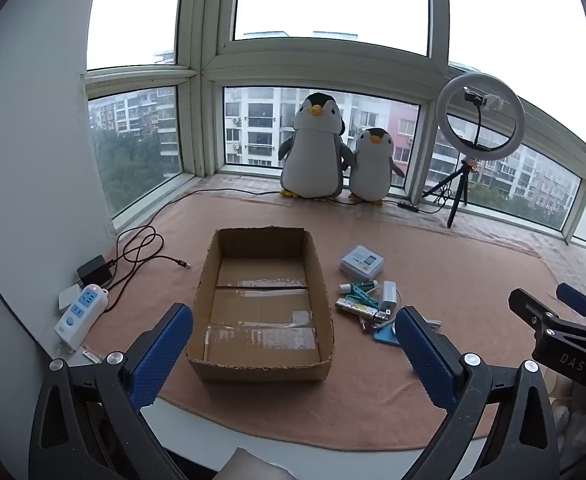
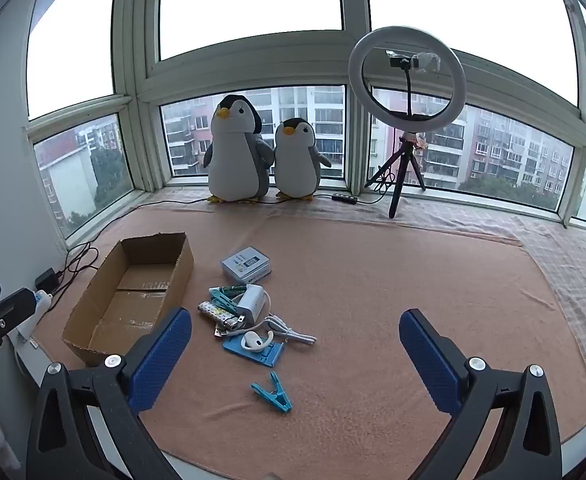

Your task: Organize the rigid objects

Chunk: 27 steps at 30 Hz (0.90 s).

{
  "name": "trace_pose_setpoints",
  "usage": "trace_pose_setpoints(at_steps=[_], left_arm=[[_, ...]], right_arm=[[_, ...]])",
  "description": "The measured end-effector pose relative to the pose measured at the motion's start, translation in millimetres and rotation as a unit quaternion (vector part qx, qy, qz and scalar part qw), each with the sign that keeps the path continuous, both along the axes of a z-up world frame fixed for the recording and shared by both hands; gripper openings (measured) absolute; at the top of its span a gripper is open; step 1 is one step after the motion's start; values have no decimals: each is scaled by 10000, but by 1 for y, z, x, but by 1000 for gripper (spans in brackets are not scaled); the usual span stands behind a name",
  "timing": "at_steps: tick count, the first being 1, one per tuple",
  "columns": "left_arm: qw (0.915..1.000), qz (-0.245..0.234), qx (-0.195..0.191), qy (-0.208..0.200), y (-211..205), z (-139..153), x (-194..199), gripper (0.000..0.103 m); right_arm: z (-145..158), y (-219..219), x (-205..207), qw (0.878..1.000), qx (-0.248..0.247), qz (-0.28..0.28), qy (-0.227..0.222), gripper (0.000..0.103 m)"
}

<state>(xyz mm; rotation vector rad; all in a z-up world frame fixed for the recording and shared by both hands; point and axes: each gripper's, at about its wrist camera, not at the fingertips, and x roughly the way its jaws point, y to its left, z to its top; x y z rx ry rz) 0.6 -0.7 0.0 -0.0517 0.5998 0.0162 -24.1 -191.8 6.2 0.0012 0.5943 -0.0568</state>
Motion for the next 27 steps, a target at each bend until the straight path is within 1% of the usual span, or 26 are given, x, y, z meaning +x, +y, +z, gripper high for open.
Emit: trace_pose_setpoints(at_steps=[2,4,7,8,15,16,18,27], left_arm=[[10000,-26,19,12,-2,-1,1,103],[10000,-10,-52,7,3,0,1,103],[9999,0,-83,-69,8,-2,-1,103],[10000,22,-12,-41,4,0,0,103],[10000,26,-6,2,0,-4,1,103],[10000,25,-12,2,0,-3,1,103],[10000,29,-21,-1,1,-3,2,103],[10000,25,-19,-9,-2,-4,1,103]], right_arm=[[0,0,0,10000,8,-4,-2,103],[0,-1,0,10000,17,-14,-1,103],[1,0,0,10000,0,10,10,103],[1,0,-1,10000,-7,8,4,103],[-6,5,2,10000,23,4,9,103],[1,2,-1,10000,29,8,2,103],[2,0,0,10000,56,6,5,103],[-1,2,-1,10000,27,2,21,103]])
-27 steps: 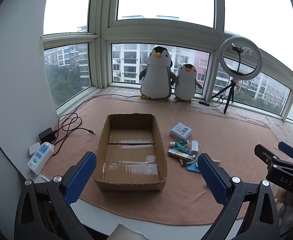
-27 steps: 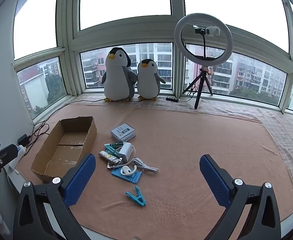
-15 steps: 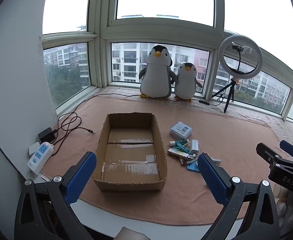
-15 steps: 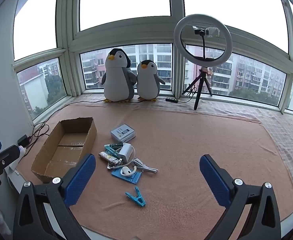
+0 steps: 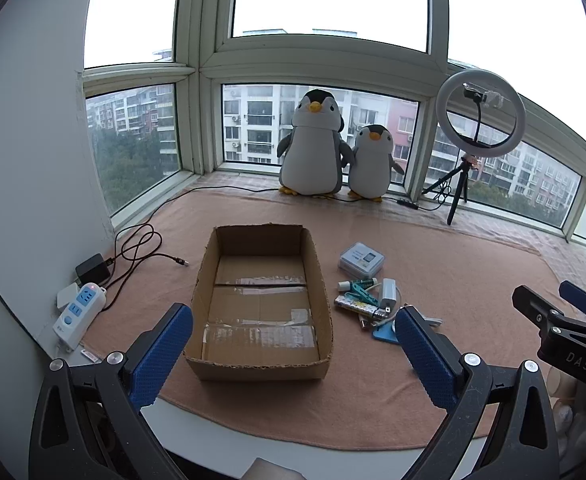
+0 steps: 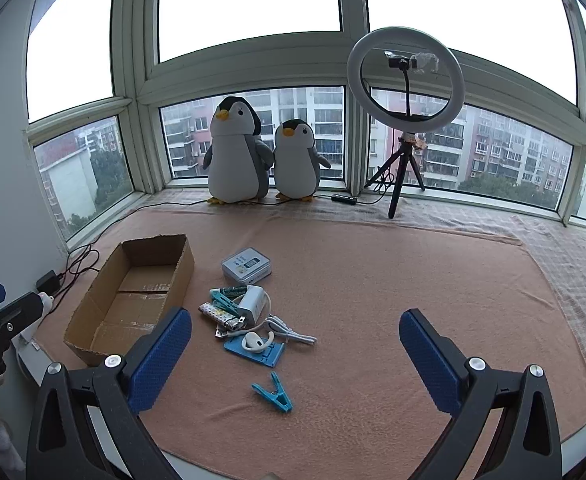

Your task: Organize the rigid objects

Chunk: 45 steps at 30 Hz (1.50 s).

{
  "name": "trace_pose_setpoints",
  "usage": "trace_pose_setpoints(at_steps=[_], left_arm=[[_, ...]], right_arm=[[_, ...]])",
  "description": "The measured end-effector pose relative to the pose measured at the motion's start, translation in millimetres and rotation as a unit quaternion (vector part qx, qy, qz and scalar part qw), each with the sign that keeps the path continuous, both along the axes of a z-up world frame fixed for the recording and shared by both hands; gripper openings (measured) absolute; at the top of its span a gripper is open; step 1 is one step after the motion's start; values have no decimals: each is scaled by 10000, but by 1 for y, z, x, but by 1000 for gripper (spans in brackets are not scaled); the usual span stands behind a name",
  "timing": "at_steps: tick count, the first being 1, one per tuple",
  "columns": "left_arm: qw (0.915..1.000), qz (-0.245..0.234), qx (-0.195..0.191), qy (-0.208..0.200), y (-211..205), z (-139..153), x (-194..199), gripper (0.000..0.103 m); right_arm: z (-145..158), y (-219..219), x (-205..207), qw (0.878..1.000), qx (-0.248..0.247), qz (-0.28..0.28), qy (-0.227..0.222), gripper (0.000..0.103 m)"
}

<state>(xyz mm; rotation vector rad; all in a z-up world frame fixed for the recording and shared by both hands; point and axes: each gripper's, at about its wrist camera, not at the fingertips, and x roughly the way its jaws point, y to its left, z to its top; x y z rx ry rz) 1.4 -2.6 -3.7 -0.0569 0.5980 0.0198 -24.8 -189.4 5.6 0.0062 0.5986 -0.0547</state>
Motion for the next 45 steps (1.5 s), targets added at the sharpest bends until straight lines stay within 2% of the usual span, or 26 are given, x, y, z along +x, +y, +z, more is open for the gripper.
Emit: trace_pose_setpoints(at_steps=[45], left_arm=[[10000,-34,-4,33,-2,1,2,103]], right_arm=[[0,-3,0,10000,32,-30,28,103]])
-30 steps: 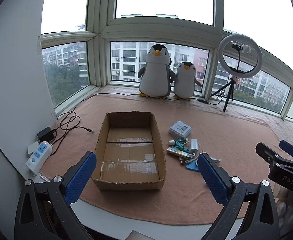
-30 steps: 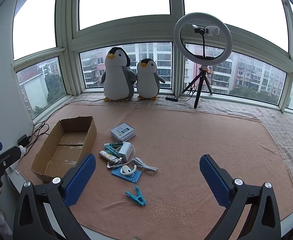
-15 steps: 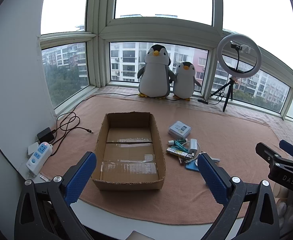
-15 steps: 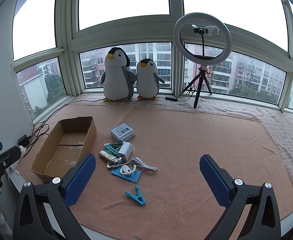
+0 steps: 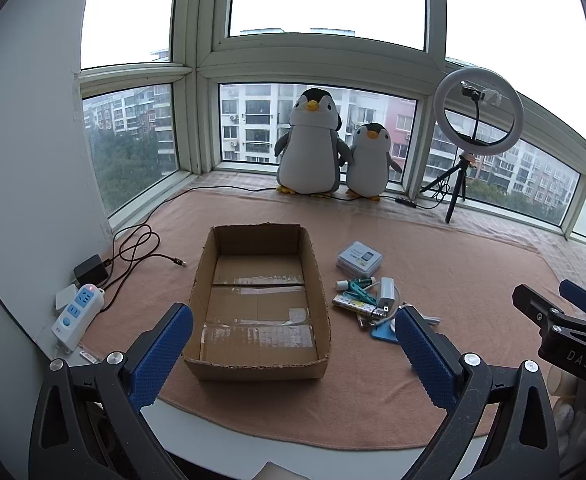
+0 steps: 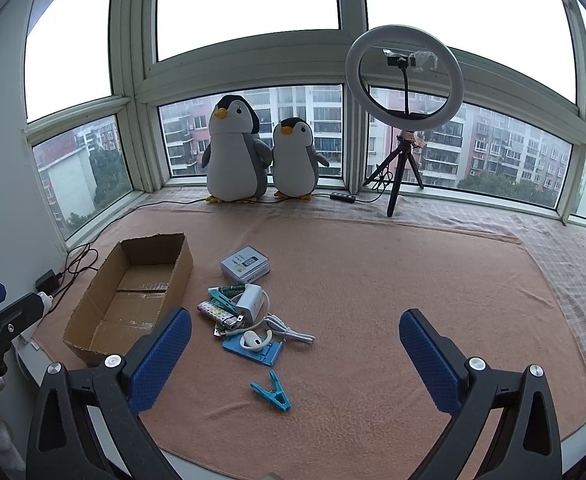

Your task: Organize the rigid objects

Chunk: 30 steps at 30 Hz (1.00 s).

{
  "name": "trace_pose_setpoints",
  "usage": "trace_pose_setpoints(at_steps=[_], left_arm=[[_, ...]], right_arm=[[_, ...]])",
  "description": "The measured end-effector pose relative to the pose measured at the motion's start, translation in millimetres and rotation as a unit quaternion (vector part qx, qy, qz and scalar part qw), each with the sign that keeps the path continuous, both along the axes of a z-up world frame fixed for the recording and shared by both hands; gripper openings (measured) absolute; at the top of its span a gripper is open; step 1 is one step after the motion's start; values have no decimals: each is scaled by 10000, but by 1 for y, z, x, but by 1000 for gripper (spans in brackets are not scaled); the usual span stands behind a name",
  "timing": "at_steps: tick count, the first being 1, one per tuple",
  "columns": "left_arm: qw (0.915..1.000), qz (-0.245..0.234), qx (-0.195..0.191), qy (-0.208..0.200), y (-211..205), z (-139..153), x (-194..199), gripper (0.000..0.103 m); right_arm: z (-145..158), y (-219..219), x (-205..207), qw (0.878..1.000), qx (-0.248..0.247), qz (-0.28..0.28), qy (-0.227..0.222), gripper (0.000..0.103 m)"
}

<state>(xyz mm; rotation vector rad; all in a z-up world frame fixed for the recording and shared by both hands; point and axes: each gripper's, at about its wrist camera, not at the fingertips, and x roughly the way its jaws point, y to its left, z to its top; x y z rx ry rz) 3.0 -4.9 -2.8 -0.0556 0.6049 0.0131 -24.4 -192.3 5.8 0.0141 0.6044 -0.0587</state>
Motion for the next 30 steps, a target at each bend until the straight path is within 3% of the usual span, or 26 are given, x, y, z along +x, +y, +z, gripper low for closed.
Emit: trace_pose_setpoints(at_steps=[14,30], left_arm=[[9999,33,-42,117,4,-8,5,103],[9974,244,-205,650,31,-42,34,103]], right_arm=[[-6,-2,4,10000,8,-12,90,103],[-26,-10,13,9994,-12,-48,350,103]])
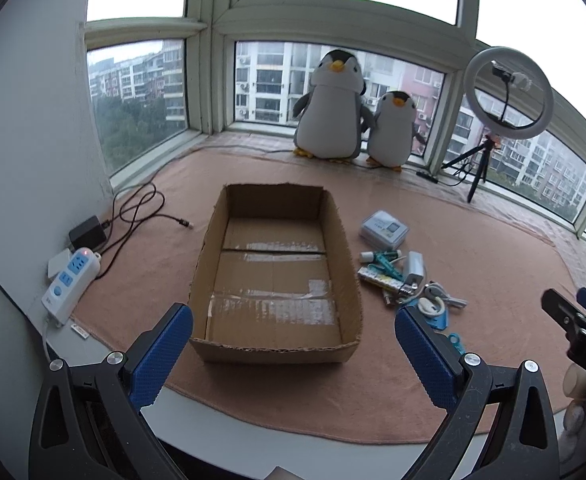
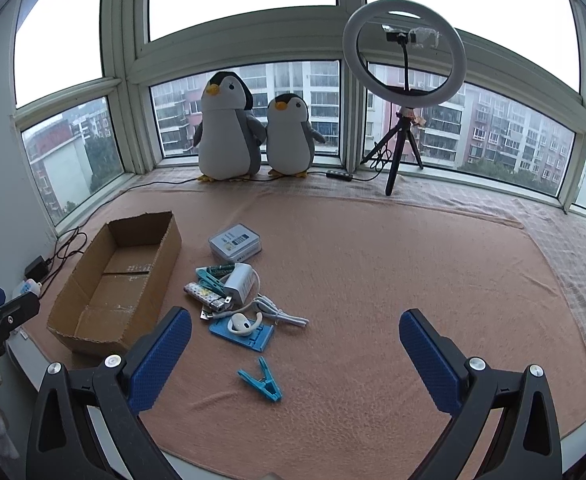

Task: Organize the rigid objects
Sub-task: 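Move the left tool over the box and reach the right tool toward the blue clothespin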

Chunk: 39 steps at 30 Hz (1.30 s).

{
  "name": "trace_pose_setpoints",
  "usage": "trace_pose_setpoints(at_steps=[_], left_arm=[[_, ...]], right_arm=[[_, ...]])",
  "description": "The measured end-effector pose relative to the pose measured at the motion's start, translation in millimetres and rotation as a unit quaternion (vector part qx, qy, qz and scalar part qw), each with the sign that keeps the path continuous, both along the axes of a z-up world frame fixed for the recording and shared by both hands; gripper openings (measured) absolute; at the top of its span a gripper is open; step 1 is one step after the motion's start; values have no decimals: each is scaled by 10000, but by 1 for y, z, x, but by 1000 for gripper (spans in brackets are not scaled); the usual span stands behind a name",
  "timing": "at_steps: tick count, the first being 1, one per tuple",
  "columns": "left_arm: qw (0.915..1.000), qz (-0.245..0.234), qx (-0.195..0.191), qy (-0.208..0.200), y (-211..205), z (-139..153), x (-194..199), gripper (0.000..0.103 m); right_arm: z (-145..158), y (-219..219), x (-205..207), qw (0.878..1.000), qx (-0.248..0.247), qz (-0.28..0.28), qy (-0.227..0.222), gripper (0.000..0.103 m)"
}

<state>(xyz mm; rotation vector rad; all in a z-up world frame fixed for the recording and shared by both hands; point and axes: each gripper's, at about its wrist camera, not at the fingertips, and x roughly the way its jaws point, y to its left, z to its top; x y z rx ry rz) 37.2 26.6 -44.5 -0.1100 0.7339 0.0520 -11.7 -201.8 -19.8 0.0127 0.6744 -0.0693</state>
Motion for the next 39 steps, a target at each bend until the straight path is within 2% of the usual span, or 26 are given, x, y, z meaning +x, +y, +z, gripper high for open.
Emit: trace_pose_setpoints(at_steps=[9,19,22,29,35,37,39], left_arm=[[9981,380,-67,476,35,-36,32,103],[9947,614,-168,805,63,-64,55,99],[9934,705,-153,887,72,-71,64,93],[9889,916,-143,1160,91,-92,82,68],[9868,957,-81,1304,95,-108,90,54],[9861,964,-66,1348,95,-112,92,52],[9856,973,-50,1381,96,-117,96,51]], right_arm=[[-19,-8,10,9997,8,-29,251,103],[-37,-11,20,9987,19,68,507,103],[-41,-11,22,9982,42,126,592,103],[-54,-11,25,9967,24,300,759,103],[-62,-4,24,9949,-79,504,866,102],[-65,-1,25,9940,-107,589,917,100],[-70,3,28,9922,-143,719,1013,93]])
